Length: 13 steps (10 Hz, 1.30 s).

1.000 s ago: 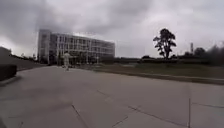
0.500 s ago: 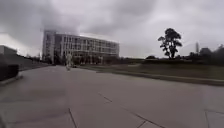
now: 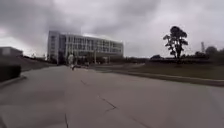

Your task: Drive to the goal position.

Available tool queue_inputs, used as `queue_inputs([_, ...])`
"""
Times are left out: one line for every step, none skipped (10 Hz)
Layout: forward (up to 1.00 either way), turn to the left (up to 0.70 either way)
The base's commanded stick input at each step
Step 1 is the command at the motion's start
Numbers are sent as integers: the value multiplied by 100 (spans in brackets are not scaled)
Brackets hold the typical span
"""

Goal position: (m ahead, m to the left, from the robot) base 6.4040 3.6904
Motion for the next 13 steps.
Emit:
queue_inputs([49, 18])
queue_inputs([49, 18])
queue_inputs([49, 18])
queue_inputs([49, 18])
queue_inputs([49, 18])
queue_inputs([49, 18])
queue_inputs([49, 18])
queue_inputs([49, 18])
queue_inputs([49, 18])
queue_inputs([49, 18])
queue_inputs([49, 18])
queue_inputs([49, 18])
queue_inputs([49, 18])
